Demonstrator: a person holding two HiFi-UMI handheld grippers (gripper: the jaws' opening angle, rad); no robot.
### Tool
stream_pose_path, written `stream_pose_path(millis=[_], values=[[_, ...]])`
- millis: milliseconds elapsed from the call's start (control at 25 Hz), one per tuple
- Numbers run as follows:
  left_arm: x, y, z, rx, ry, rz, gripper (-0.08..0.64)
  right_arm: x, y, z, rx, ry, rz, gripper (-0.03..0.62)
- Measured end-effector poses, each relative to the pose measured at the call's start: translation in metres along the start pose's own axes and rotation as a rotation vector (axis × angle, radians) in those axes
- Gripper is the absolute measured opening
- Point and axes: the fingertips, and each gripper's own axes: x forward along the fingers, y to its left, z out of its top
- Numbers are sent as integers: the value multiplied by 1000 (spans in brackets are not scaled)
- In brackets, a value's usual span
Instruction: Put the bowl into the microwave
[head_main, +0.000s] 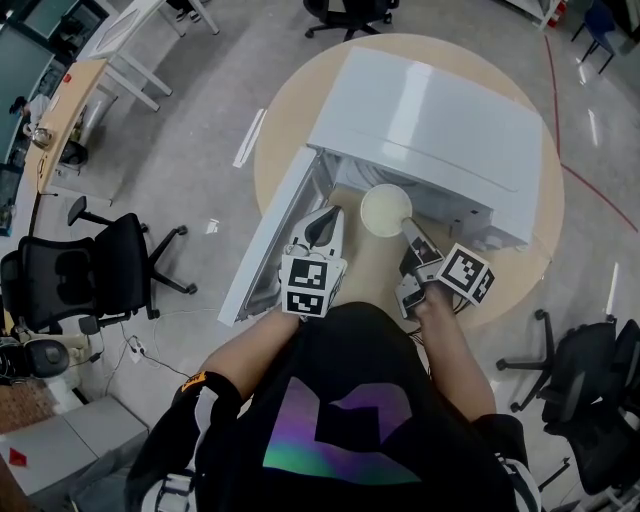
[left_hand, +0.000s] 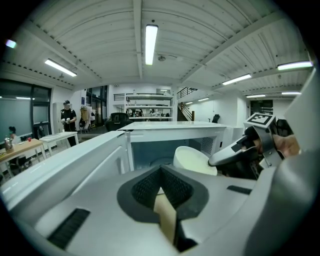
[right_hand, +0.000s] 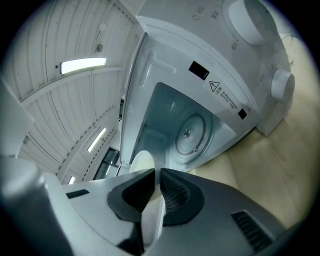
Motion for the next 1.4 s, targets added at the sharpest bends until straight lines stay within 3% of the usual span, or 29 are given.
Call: stream_pose_path(millis=[440, 720, 1400], values=[[10, 2, 15, 17, -31, 6, 46, 2, -3, 12, 4, -41, -24, 46], [28, 1, 13, 63, -3, -7, 46, 13, -12, 19, 20, -43, -48, 46], [72, 0, 18, 76, 46, -55, 46, 40, -27, 44, 59, -145, -109, 46]])
